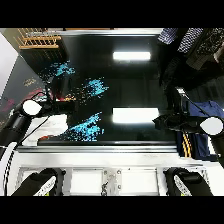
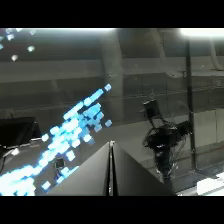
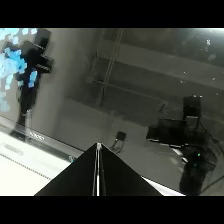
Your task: Fold the clothes and pants, and hang the long-sleeved shirts on hangers.
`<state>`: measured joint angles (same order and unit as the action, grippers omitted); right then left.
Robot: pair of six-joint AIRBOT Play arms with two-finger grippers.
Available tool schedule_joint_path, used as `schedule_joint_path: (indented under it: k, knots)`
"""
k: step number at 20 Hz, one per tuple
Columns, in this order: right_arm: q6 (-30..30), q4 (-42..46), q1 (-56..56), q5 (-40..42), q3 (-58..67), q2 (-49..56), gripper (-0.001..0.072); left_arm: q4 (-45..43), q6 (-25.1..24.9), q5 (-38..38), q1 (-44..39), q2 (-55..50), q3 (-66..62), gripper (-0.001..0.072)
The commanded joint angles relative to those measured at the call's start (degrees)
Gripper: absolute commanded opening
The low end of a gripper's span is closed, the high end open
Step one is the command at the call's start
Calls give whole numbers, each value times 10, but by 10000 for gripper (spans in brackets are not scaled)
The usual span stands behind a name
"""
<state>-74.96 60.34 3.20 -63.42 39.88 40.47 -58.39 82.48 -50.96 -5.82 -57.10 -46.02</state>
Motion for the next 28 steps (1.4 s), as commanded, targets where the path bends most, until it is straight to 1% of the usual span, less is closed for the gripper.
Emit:
schedule_joint_path:
  k: [1, 13, 14, 15, 16, 17, 19, 21, 23, 25, 28]
  knots:
    - [0, 0, 0, 0, 0, 0, 12, 0, 0, 0, 0, 0, 0, 7]
    - [0, 0, 0, 0, 0, 0, 11, 0, 0, 8, 0, 0, 0, 7]
    - [0, 0, 0, 0, 0, 0, 12, -10, -13, 14, 3, 0, -5, 118]
    - [0, 0, 0, 0, 0, 0, 11, -36, -42, 9, 11, 0, -20, 622]
    - [0, 0, 0, 0, 0, 0, 12, -71, -56, -2, 23, 0, -42, 695]
    - [0, 0, 0, 0, 0, 0, 11, -124, -72, -19, 37, 0, -71, 695]
    - [0, 0, 0, 0, 0, 0, 11, -246, -72, -54, 65, -4, -127, 695]
    - [0, 0, 0, 0, 0, 0, 12, -336, -61, -103, 99, -24, -173, 694]
    - [0, 0, 0, 0, 0, 0, 11, -371, -19, -149, 140, -52, -195, 694]
    - [0, 0, 0, 0, 0, 0, 11, -381, 28, -182, 183, -81, -198, 695]
    - [0, 0, 0, 0, 0, 0, 11, -379, 73, -196, 243, -122, -198, 695]
